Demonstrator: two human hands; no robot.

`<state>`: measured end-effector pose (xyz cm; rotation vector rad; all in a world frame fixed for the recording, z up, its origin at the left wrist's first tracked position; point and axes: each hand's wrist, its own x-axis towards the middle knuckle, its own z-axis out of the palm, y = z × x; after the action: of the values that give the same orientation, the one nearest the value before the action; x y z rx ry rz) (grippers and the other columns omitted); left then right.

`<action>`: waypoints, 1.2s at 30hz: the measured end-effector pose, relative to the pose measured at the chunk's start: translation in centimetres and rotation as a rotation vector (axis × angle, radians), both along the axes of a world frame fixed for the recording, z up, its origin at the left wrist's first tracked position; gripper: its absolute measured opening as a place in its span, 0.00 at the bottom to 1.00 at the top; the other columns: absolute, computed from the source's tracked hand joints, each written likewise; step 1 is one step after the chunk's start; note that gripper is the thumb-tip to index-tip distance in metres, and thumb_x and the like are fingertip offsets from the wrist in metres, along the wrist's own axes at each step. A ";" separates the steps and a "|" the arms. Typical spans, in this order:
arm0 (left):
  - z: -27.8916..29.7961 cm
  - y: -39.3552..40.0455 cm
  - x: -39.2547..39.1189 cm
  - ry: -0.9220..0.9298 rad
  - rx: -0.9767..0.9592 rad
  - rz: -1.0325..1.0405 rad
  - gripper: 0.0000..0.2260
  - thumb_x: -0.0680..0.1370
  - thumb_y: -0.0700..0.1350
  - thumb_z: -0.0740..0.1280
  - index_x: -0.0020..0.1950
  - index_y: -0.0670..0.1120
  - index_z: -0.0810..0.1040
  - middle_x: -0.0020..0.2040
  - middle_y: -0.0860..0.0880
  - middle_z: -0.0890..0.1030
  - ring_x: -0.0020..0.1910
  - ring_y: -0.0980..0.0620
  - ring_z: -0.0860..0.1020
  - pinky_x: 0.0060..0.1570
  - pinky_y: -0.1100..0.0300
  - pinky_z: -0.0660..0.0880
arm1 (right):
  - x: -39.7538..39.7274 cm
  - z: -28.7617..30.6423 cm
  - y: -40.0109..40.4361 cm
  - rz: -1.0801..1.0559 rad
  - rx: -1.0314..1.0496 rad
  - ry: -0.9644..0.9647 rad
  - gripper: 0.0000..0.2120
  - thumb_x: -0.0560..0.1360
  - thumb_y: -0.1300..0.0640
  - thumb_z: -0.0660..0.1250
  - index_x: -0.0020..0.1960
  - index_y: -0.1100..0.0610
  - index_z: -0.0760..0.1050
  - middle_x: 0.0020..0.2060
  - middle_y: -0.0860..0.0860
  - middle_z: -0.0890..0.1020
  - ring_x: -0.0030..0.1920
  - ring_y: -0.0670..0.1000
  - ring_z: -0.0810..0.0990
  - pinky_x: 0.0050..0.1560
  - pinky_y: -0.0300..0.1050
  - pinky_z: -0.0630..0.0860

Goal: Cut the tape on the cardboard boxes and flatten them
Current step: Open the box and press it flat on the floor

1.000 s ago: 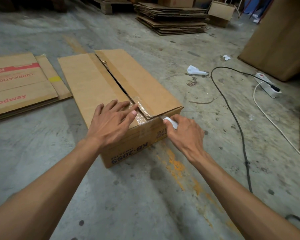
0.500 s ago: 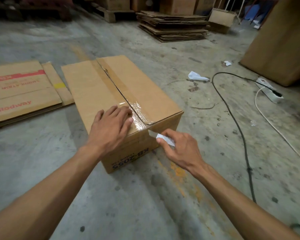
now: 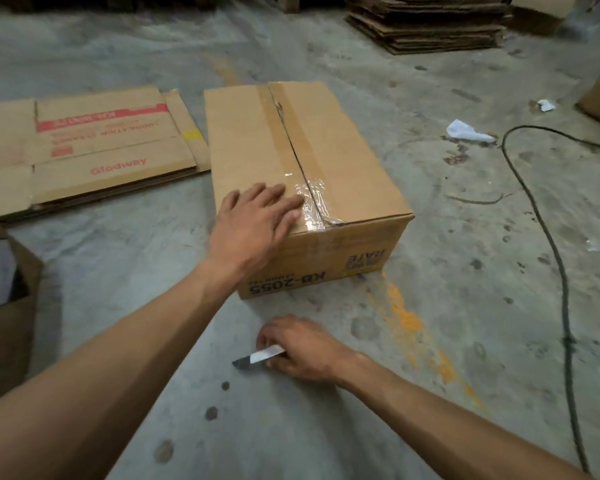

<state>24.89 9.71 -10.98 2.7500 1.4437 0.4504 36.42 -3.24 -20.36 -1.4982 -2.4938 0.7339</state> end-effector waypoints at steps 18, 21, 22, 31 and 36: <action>-0.3 -0.4 -1.1 -0.012 0.100 0.155 0.29 0.81 0.65 0.39 0.74 0.59 0.68 0.74 0.50 0.71 0.73 0.44 0.68 0.67 0.43 0.68 | 11.0 11.0 7.0 -0.815 0.581 -0.170 0.35 0.66 0.22 0.58 0.63 0.45 0.73 0.67 0.55 0.68 0.70 0.59 0.63 0.64 0.56 0.57; -0.2 0.0 -1.3 -0.007 0.140 0.122 0.28 0.81 0.64 0.45 0.68 0.55 0.77 0.67 0.48 0.78 0.67 0.42 0.75 0.59 0.45 0.74 | 12.0 11.4 8.2 -0.675 0.287 -0.142 0.49 0.58 0.16 0.55 0.67 0.48 0.68 0.68 0.52 0.69 0.67 0.57 0.68 0.63 0.58 0.65; -0.3 0.2 -1.5 -0.012 0.166 0.107 0.28 0.81 0.64 0.47 0.65 0.53 0.79 0.64 0.47 0.80 0.64 0.41 0.78 0.55 0.46 0.76 | 11.8 11.3 8.2 -0.628 0.313 -0.177 0.50 0.56 0.16 0.56 0.65 0.49 0.68 0.65 0.50 0.71 0.65 0.56 0.69 0.60 0.56 0.66; -0.4 -0.3 -3.9 -0.282 0.210 0.173 0.31 0.82 0.65 0.46 0.60 0.49 0.83 0.55 0.49 0.84 0.52 0.46 0.82 0.41 0.53 0.78 | 9.6 11.1 8.1 -0.591 0.577 -0.272 0.44 0.58 0.14 0.51 0.54 0.47 0.74 0.48 0.45 0.78 0.45 0.48 0.69 0.41 0.46 0.71; -0.4 -0.3 -4.1 -0.423 0.209 0.240 0.27 0.82 0.63 0.50 0.59 0.48 0.83 0.53 0.48 0.84 0.52 0.45 0.81 0.40 0.52 0.78 | 9.4 11.4 8.1 -0.714 0.738 -0.014 0.35 0.68 0.19 0.50 0.51 0.47 0.76 0.44 0.44 0.80 0.41 0.47 0.78 0.36 0.44 0.75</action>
<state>20.77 9.38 -11.43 2.4071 1.6836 1.1688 45.82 4.83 -8.96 -1.8280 -1.6827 -0.2835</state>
